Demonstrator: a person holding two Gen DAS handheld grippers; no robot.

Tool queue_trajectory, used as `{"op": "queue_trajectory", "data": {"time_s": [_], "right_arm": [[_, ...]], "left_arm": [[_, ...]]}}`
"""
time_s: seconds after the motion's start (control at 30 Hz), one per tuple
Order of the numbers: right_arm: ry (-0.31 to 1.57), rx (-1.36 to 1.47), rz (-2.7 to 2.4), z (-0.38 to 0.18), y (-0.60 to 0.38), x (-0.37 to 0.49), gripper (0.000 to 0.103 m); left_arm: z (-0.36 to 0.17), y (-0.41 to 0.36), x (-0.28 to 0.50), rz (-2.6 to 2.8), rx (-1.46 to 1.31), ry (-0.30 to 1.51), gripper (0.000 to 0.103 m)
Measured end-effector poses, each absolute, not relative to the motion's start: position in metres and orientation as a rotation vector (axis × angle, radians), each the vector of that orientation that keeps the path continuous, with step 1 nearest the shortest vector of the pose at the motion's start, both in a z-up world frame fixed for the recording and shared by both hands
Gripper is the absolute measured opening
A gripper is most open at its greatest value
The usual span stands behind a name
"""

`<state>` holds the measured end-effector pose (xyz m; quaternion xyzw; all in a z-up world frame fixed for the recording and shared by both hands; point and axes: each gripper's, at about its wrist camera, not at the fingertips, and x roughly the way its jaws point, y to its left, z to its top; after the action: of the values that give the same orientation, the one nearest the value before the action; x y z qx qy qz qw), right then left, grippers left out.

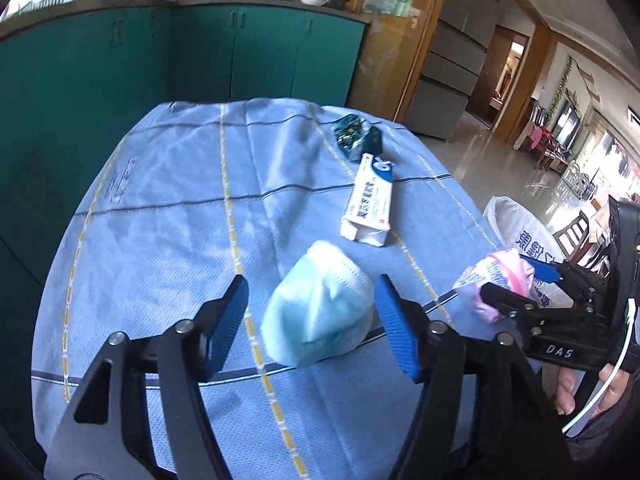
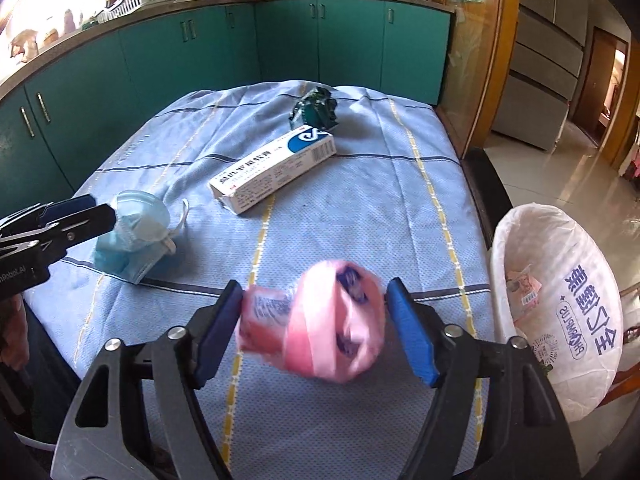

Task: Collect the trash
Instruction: 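Grasp the blue face mask with the left gripper while the right gripper holds the pink wrapper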

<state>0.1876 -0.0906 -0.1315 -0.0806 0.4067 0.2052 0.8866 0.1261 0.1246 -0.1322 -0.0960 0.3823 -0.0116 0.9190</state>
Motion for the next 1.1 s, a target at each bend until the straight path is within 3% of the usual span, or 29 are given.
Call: {"op": "queue_trajectory", "data": {"time_s": [0.23,0.57,0.8,0.97,1.1], "right_arm": [[0.847,-0.173,0.386,-0.135,-0.099,0.192,0.083],[0.863,-0.263,0.272,-0.151,-0.097,0.201,0.087],[0.761,-0.257,0.289,-0.136,-0.101,0.193,0.087],[0.827,-0.257,0.239,-0.147,-0.104,0.211,0.087],[0.869,-0.221,0.274,-0.156,-0.106,0.215,0.087]], "left_arm": [[-0.143,0.121,0.136,-0.063,-0.207,0.818,0.081],[-0.159,0.095,0.153,-0.072,-0.153,0.858,0.082],[-0.156,0.097,0.152,-0.063,-0.150,0.845,0.081],[-0.158,0.095,0.154,-0.068,-0.143,0.849,0.081],[-0.160,0.095,0.156,-0.062,-0.149,0.858,0.072]]}}
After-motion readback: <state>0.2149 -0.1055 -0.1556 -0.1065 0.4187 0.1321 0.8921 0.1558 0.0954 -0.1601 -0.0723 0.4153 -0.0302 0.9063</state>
